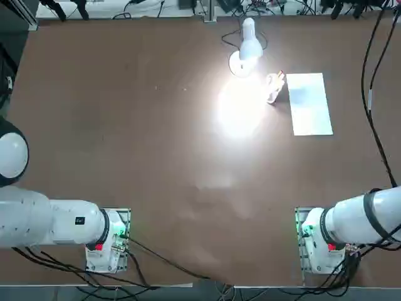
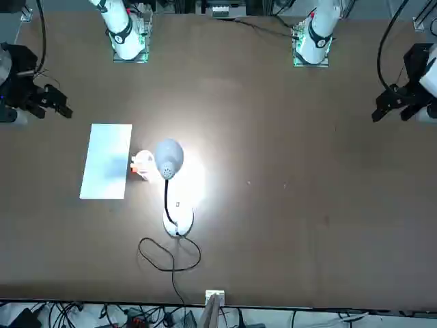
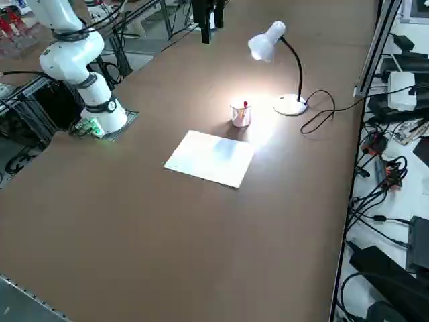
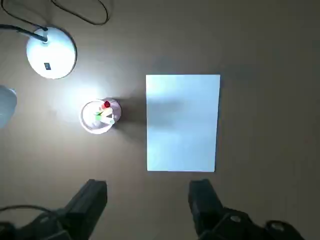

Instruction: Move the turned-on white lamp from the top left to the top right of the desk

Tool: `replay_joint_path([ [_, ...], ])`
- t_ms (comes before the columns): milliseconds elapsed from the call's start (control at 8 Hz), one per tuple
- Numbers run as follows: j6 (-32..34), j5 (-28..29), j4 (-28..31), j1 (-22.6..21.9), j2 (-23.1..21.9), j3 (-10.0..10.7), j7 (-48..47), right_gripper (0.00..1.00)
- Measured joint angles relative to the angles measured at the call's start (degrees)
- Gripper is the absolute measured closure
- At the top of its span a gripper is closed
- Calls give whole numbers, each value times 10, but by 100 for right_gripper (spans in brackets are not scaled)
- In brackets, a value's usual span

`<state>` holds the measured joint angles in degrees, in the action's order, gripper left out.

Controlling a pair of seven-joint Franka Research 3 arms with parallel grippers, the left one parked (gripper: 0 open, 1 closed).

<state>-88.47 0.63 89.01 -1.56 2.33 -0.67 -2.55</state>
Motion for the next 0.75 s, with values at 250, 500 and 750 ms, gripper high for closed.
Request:
replay_joint_path([
  [250, 0, 0, 0, 0, 1, 0, 0, 0],
  [500, 0, 0, 0, 1, 5, 1, 4, 0],
  [750, 0, -1, 0, 3, 13, 1, 5, 0],
])
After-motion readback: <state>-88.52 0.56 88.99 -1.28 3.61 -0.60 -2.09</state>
